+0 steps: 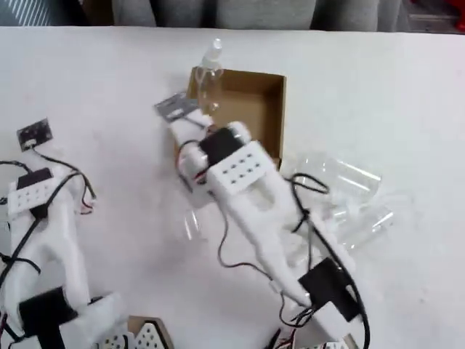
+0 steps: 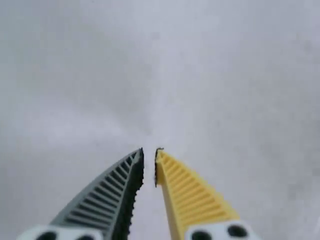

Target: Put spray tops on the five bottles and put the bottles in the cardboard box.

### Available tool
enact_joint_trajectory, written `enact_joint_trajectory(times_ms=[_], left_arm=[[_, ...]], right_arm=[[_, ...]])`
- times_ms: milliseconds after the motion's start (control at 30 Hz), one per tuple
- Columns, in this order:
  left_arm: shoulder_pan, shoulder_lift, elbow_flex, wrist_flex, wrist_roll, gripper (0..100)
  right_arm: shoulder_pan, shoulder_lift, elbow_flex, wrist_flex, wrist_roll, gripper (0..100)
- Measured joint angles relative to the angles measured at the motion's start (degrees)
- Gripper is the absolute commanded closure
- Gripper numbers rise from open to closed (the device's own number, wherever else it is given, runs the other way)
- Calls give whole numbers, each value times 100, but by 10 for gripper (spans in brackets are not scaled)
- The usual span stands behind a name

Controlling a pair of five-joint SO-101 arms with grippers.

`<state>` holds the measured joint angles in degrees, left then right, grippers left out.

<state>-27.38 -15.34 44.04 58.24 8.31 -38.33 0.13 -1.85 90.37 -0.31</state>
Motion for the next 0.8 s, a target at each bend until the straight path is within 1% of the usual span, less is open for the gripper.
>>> enact_joint_trajectory(times_ms=[33, 100, 167, 267, 333, 400, 467, 533, 600, 800], left_arm=[[149, -211, -35, 246, 0, 936], [510, -686, -62, 563, -18, 935], [888, -1169, -62, 651, -9, 935], [1670, -1758, -62, 695, -18, 926], [2259, -1934, -62, 774, -18, 880], [2804, -1996, -62, 800, -18, 809], [3191, -1996, -62, 800, -18, 753], [3411, -2013, -62, 809, 105, 718], [3508, -2031, -62, 809, 387, 699], [3798, -1758, -62, 800, 1134, 687]], right_arm=[[237, -62, 26, 44, 44, 911], [730, -105, 237, -26, 88, 913], [1187, -114, 571, -281, 114, 894], [1626, -114, 985, -747, 132, 884], [1802, -114, 1108, -905, 132, 882], [1908, -114, 1160, -967, 132, 882], [1952, -114, 1160, -1002, 132, 882], [2013, -114, 1160, -1020, 132, 883], [2022, -114, 1160, -1020, 132, 883], [2004, -114, 1160, -1099, 132, 883]])
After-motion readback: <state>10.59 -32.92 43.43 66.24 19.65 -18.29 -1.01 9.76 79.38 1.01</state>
